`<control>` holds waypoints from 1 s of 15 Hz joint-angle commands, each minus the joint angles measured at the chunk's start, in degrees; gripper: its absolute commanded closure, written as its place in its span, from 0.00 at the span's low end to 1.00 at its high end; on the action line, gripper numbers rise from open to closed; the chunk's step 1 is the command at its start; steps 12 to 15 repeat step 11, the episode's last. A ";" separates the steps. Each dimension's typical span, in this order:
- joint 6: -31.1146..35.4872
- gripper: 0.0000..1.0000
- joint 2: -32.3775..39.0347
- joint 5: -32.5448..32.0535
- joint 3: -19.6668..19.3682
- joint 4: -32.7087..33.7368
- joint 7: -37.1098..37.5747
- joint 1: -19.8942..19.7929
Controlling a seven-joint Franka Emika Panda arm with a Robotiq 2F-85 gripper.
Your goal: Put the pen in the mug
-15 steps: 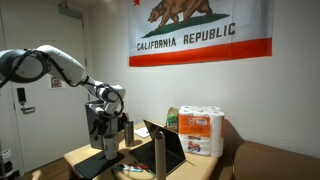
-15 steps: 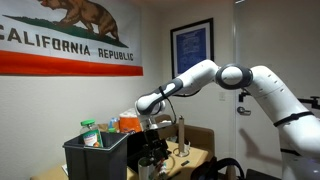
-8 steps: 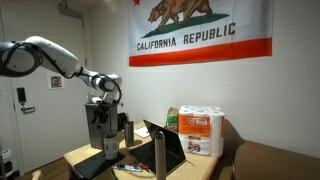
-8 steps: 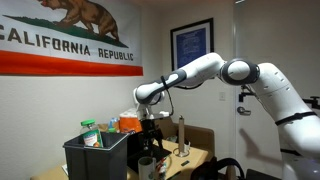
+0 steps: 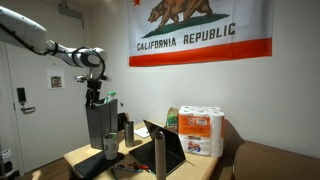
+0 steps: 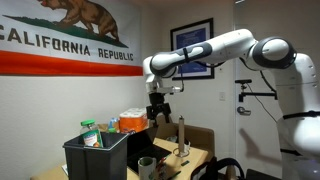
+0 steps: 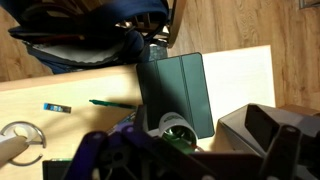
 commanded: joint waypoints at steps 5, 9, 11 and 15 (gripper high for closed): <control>0.94 0.00 -10.86 -1.35 1.45 -10.36 3.23 -2.36; 1.72 0.00 -12.28 -1.32 1.53 -12.26 3.21 -2.52; 1.79 0.00 -12.27 -1.32 1.52 -12.32 3.21 -2.56; 1.79 0.00 -12.27 -1.32 1.52 -12.32 3.21 -2.56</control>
